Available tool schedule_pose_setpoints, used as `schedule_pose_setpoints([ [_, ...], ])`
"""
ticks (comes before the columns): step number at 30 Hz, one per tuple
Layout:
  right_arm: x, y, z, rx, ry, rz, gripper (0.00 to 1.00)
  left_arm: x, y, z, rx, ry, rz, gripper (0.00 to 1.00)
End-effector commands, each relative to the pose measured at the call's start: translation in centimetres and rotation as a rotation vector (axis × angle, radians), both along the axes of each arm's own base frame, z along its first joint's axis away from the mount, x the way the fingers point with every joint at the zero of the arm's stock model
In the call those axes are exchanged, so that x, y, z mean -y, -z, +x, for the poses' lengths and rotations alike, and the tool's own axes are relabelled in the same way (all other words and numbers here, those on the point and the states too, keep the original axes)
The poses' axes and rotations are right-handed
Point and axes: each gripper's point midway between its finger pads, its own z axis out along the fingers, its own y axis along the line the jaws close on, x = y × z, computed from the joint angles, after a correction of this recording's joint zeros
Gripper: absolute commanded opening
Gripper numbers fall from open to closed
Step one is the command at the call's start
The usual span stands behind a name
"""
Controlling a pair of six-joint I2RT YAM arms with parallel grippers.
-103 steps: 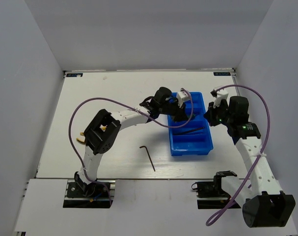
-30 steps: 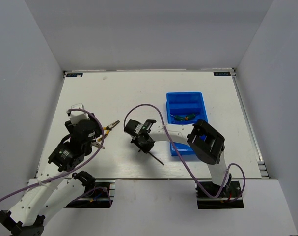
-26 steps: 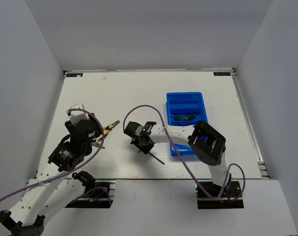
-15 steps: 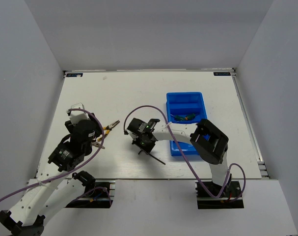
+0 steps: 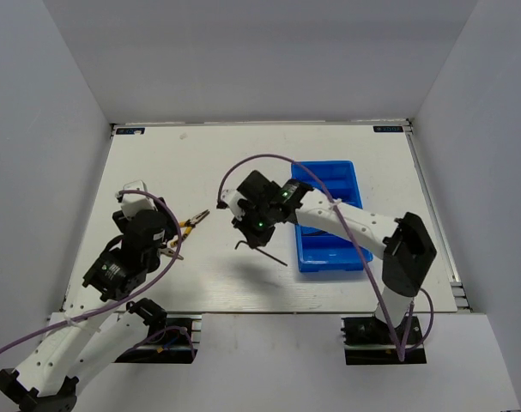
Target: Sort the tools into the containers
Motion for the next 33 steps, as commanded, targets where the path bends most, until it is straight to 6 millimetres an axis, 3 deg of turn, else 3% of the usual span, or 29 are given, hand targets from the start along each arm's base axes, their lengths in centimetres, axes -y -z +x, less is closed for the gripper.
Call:
schedule_pose_setpoints([
  [1, 0.6, -4.7, 2.3, 0.132, -0.002, 0.062, 0.00, -0.1, -0.7, 0.0, 0.029, -0.002, -0.015, 0.76],
  [2, 1.1, -6.5, 3.7, 0.202, 0.029, 0.071, 0.00, -0.1, -0.3, 0.0, 0.022, -0.002, -0.010, 0.76],
  [5, 2.9, -9.3, 6.1, 0.345, 0.041, 0.080, 0.00, 0.1, -0.3, 0.0, 0.019, 0.006, -0.013, 0.76],
  [8, 5.3, -10.5, 8.5, 0.452, 0.037, 0.090, 0.00, 0.1, -0.4, 0.1, 0.025, 0.010, -0.010, 0.76],
  [9, 7.6, -10.8, 9.2, 0.482, 0.068, 0.083, 0.00, 0.3, -0.4, 0.1, 0.022, 0.018, -0.014, 0.76],
  [12, 9.9, -12.7, 10.9, 0.600, 0.049, 0.113, 0.00, 0.4, -0.5, 0.2, 0.025, 0.029, -0.014, 0.76],
  [13, 11.3, -11.0, 11.2, 0.590, 0.040, 0.075, 0.00, 0.4, -0.5, 0.2, 0.025, 0.029, -0.014, 0.76],
  [14, 12.5, -10.8, 11.9, 0.605, 0.038, 0.059, 0.00, 0.7, -0.6, 0.3, 0.030, 0.042, -0.016, 0.76],
  [15, 12.4, -10.7, 11.2, 0.597, -0.003, 0.108, 0.00, 0.7, -0.6, 0.3, 0.030, 0.042, -0.016, 0.76],
  [16, 14.0, -9.5, 12.0, 0.586, 0.008, 0.089, 0.00, 0.7, -0.6, 0.3, 0.030, 0.042, -0.016, 0.76],
  [18, 13.5, -8.7, 11.2, 0.545, -0.084, 0.160, 0.00, 0.7, -0.6, 0.3, 0.030, 0.042, -0.016, 0.76],
  [19, 14.5, -7.9, 12.1, 0.522, -0.056, 0.158, 0.00, 0.8, -0.6, 0.3, 0.027, 0.050, -0.020, 0.76],
  [22, 14.5, -7.3, 12.9, 0.498, -0.068, 0.204, 0.00, 0.9, -0.4, 0.4, 0.020, 0.050, -0.015, 0.76],
  [27, 17.3, -4.9, 15.5, 0.527, -0.089, 0.128, 0.00, 0.8, -0.2, 0.3, 0.020, 0.050, -0.015, 0.76],
  [33, 17.5, -3.5, 15.7, 0.431, -0.157, 0.170, 0.00, 1.1, -0.1, 0.5, 0.015, 0.061, -0.011, 0.76],
])
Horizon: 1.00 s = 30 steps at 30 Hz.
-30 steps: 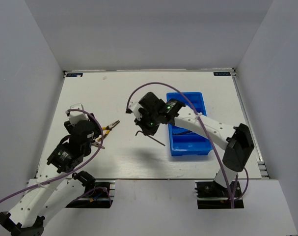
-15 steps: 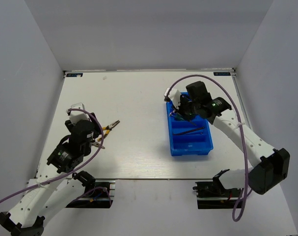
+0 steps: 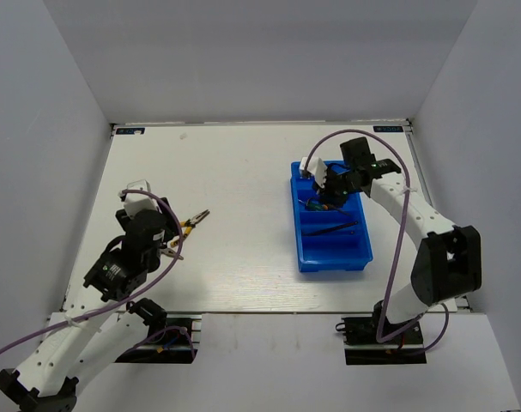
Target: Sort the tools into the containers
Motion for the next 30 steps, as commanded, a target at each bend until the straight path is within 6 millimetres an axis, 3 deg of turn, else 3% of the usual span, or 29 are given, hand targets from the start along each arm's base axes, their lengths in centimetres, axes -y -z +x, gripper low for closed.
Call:
schedule_pose_setpoints([
  [1, -1.0, -0.9, 0.4, 0.018, -0.115, 0.051, 0.00, 0.2, -0.1, 0.2, 0.006, 0.011, -0.001, 0.76],
  [13, -0.7, 2.4, 0.2, 0.010, -0.283, 0.047, 0.00, 0.5, 0.0, 0.4, 0.002, 0.022, 0.003, 0.76],
  [14, -0.6, 2.7, 0.3, 0.013, -0.291, 0.038, 0.03, 0.5, 0.1, 0.5, -0.006, 0.022, 0.008, 0.76],
  [16, -0.4, 3.3, 0.1, -0.020, -0.293, 0.022, 0.18, 1.3, 0.6, 0.7, -0.020, 0.060, 0.004, 0.76],
  [17, -0.3, 3.1, 0.3, -0.020, -0.289, 0.015, 0.30, 1.7, 0.5, 0.8, -0.017, 0.084, 0.003, 0.81],
  [18, -0.3, 3.3, 0.3, -0.031, -0.288, 0.010, 0.34, 2.2, 1.2, 1.0, -0.040, 0.114, 0.021, 0.83],
  [21, -0.1, 3.4, 0.2, -0.028, -0.269, 0.018, 0.38, 4.7, 2.8, 1.5, -0.110, 0.221, 0.005, 0.87],
  [25, -0.3, 2.5, -0.4, -0.009, -0.265, 0.053, 0.41, 6.0, 3.7, 2.4, -0.148, 0.242, -0.012, 0.88],
  [26, -0.4, 2.0, -0.5, -0.004, -0.263, 0.060, 0.41, 6.4, 3.8, 2.6, -0.150, 0.249, -0.025, 0.81],
  [28, -0.7, 0.6, -0.5, -0.030, -0.203, 0.104, 0.12, 7.0, 4.6, 2.9, -0.185, 0.243, -0.043, 0.54],
  [29, -0.9, -0.8, -0.2, -0.041, -0.148, 0.139, 0.00, 7.5, 4.6, 3.3, -0.190, 0.247, -0.055, 0.22],
  [30, -1.2, -1.7, -0.5, -0.098, -0.052, 0.182, 0.00, 8.0, 4.7, 3.5, -0.211, 0.248, -0.068, 0.11],
])
